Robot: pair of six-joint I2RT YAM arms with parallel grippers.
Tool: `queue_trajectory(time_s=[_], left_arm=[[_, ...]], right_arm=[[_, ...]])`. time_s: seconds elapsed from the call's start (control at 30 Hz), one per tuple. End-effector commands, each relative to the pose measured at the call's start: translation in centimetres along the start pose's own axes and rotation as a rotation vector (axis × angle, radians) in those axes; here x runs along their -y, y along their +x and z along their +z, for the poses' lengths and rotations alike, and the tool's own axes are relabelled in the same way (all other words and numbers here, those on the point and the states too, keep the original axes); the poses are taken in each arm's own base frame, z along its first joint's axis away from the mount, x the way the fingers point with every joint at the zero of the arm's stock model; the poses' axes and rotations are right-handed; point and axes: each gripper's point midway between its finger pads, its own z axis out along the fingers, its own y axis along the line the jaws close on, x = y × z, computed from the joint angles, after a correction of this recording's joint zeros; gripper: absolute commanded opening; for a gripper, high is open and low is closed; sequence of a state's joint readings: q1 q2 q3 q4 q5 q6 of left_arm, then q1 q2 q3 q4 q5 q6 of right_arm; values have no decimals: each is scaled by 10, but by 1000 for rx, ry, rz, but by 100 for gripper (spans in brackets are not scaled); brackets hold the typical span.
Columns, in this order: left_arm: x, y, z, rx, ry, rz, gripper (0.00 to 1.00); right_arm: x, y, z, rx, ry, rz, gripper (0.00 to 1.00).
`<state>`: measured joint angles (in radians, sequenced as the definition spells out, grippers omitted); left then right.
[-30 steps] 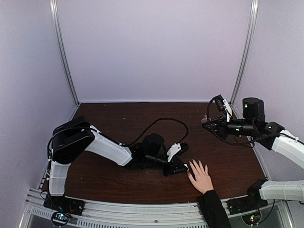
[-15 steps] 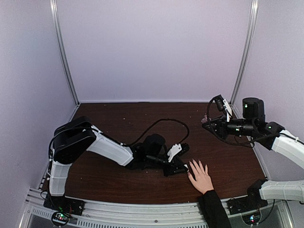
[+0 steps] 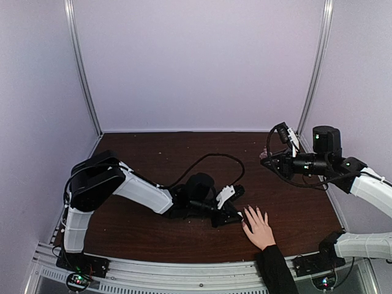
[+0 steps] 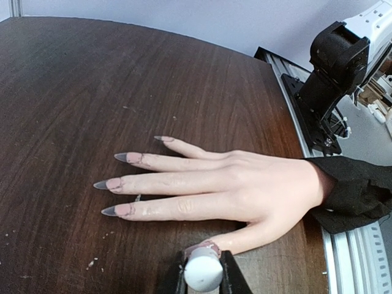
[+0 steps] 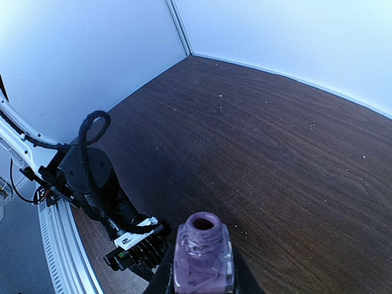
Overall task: Paint the nails
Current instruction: Paint the nail with the hand.
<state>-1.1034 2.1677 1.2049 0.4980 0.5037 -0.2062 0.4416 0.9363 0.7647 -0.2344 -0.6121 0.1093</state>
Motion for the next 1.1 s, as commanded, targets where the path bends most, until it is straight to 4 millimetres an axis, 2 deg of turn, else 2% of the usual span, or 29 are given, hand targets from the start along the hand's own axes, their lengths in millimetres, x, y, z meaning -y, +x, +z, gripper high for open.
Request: queue_trajectory(time_s=[0.0,1.07], left_arm=[[0,-8,5,26,-1,33,0],[-13,-6,8,21,-62,27,0]], right_arm=[[3,-6,-1,30,15,-6,0],[3,-5,-1,28,16,-6,0]])
